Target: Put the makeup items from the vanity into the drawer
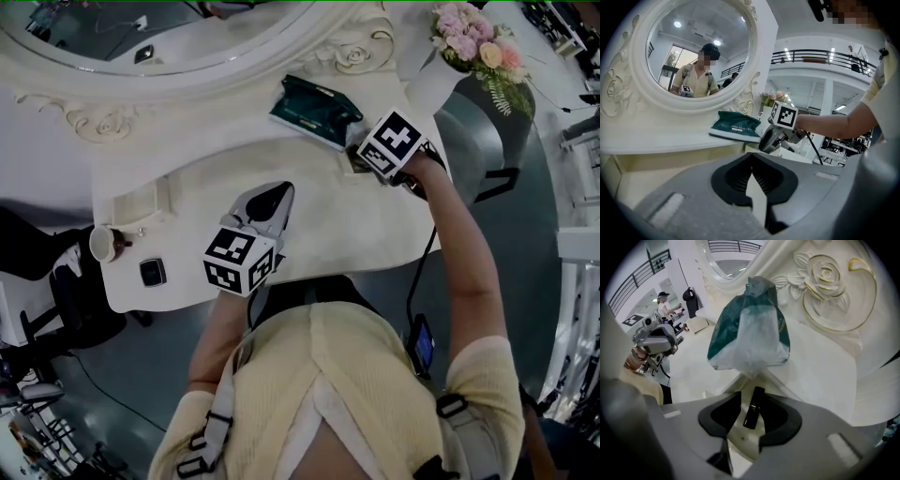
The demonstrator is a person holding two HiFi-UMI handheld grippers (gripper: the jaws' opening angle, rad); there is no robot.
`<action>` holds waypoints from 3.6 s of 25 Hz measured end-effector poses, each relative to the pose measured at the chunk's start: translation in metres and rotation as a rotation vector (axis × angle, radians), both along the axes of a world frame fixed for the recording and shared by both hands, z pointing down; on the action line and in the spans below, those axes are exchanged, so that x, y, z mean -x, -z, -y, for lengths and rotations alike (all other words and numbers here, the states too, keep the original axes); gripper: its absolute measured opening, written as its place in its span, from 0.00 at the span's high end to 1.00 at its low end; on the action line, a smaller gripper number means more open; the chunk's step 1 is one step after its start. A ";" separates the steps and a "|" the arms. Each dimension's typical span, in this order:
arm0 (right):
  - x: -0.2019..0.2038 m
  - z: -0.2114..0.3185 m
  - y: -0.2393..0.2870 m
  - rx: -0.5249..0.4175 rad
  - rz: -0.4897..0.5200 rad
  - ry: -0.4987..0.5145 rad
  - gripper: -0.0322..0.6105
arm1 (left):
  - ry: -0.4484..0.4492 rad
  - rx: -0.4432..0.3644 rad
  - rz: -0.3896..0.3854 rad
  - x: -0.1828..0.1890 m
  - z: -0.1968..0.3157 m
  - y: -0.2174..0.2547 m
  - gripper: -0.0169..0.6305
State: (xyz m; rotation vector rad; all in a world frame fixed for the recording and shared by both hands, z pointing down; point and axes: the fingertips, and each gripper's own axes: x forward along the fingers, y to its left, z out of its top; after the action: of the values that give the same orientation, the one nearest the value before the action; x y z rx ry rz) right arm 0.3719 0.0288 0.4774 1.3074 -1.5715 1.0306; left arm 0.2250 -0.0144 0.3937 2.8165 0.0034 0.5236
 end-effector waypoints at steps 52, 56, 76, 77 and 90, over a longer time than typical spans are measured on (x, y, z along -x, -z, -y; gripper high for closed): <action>0.367 0.074 0.148 -0.723 0.418 0.776 0.48 | 1.081 -0.053 -0.004 0.357 0.016 0.014 0.99; 0.405 0.094 0.130 -0.671 0.418 0.785 0.47 | 1.099 -0.037 -0.014 0.389 0.033 0.010 0.99; 0.516 0.169 0.021 -0.423 0.334 0.764 0.46 | 1.045 0.075 -0.006 0.471 0.117 -0.031 0.99; 0.517 0.170 0.016 -0.414 0.328 0.762 0.46 | 1.041 0.080 -0.005 0.473 0.119 -0.034 0.99; 0.526 0.182 -0.024 -0.330 0.237 0.775 0.45 | 1.021 0.138 0.009 0.483 0.136 -0.060 0.99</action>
State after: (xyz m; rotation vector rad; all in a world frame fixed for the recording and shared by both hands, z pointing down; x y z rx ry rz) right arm -0.1538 -0.1528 0.5016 0.6542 -2.2394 0.4513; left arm -0.2581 -0.1505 0.4539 2.2554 -1.2464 0.2536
